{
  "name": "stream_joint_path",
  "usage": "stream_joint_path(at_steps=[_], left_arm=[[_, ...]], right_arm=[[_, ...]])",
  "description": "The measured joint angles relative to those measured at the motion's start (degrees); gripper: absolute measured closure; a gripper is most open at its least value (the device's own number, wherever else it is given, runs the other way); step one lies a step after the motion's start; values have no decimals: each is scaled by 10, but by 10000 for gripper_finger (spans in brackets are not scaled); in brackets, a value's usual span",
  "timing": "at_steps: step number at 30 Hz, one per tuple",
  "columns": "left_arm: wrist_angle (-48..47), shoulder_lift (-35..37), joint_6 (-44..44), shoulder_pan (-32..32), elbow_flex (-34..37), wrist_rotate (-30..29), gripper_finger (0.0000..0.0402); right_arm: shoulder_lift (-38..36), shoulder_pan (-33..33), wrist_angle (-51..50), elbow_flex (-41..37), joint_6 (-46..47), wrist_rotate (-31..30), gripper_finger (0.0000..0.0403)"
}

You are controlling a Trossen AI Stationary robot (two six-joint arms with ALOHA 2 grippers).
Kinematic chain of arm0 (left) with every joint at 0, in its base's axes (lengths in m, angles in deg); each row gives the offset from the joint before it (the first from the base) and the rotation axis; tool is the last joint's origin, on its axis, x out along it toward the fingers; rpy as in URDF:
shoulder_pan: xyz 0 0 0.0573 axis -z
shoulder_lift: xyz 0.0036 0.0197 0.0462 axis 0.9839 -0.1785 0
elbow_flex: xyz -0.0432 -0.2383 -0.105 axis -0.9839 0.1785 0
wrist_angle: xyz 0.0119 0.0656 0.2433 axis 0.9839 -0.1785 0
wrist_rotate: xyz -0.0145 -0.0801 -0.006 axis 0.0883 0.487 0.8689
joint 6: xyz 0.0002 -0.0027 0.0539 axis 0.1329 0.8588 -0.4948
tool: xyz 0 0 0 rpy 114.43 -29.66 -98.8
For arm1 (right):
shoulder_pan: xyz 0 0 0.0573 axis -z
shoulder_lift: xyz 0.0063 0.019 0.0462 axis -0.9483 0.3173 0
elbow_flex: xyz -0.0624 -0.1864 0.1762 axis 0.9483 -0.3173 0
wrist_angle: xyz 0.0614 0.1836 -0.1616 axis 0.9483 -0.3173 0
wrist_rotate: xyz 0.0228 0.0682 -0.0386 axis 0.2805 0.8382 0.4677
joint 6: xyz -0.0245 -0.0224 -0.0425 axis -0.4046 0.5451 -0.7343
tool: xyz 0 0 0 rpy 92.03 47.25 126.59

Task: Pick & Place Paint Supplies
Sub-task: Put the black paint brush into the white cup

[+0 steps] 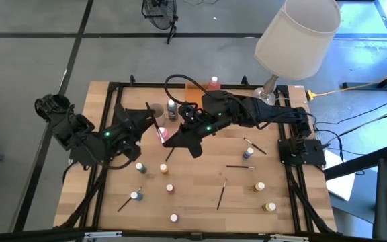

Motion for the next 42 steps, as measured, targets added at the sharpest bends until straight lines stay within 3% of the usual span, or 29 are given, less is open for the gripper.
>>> stream_joint_path(at_steps=[13, 32, 42], left_arm=[[-1, -14, -33, -12, 0, 7, 197], [-20, -23, -17, -11, 1, 16, 378], [-41, -35, -11, -11, 1, 11, 379]], right_arm=[[0, 0, -3, 0, 0, -2, 403], [-2, -1, 4, 1, 0, 3, 403], [0, -3, -4, 0, -45, 2, 377]])
